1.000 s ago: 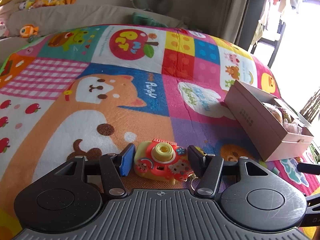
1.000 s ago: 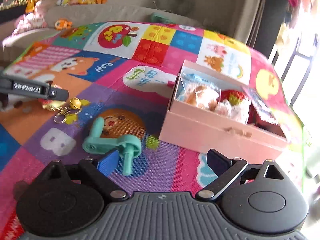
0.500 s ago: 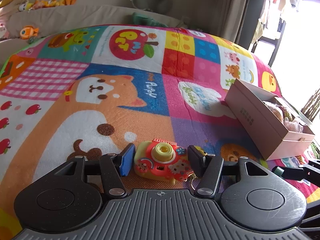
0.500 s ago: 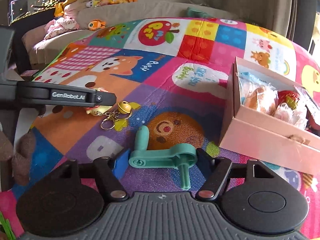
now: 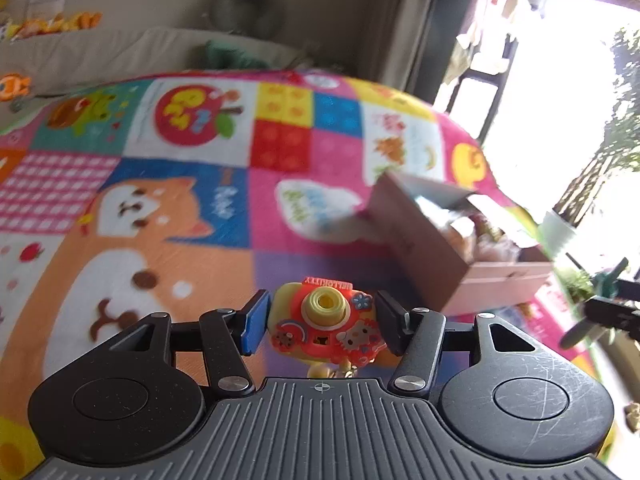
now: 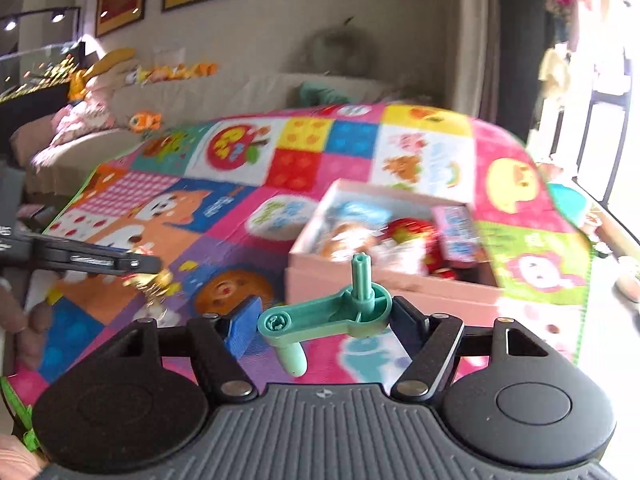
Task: Organize objects
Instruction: 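Grasp the mint-green crank with the right gripper and carry it over the box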
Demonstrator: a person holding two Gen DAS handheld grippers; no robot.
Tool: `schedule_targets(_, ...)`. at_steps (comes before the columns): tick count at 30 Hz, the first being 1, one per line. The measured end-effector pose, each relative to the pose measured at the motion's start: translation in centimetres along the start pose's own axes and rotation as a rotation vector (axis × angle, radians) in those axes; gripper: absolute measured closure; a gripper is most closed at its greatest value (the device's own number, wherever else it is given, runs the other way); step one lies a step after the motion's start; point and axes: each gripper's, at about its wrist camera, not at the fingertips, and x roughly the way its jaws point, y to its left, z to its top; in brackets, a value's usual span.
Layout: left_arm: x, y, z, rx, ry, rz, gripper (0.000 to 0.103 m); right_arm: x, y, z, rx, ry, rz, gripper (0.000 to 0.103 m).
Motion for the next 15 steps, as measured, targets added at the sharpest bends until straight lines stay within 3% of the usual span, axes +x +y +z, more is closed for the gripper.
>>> schedule_targets(3,0.0,-3.8,4.0,0.037,-0.053,-0.102,0.042,-0.9,-2.2,0.2,0.052,-0.042,-0.048,0.032)
schedule_targets(6,2.2,-7.1,8.0,0.053,-0.086,-0.159,0.041,-1.4,-4.0,0.2,0.107,-0.076,-0.068,0.032)
schedule_targets(9,6.3,-10.1,11.5,0.02,-0.123,-0.179,0.041,-1.6,-5.3,-0.2,0.144,-0.1,-0.07,0.032)
schedule_targets(11,9.1,-10.9,12.9,-0.057,-0.139,-0.2,0.042,-1.4,-6.0,-0.4,0.161,-0.106,-0.068,0.032)
schedule_targets(13,13.0,-11.1,13.3,-0.162,-0.092,-0.258,0.042,-0.9,-6.7,-0.7,0.18,-0.103,-0.07,0.032)
schedule_targets(15,17.3,-11.6,12.7,-0.176,0.057,-0.252,0.042,-0.2,-7.5,-0.9,0.199,-0.091,-0.08,0.032)
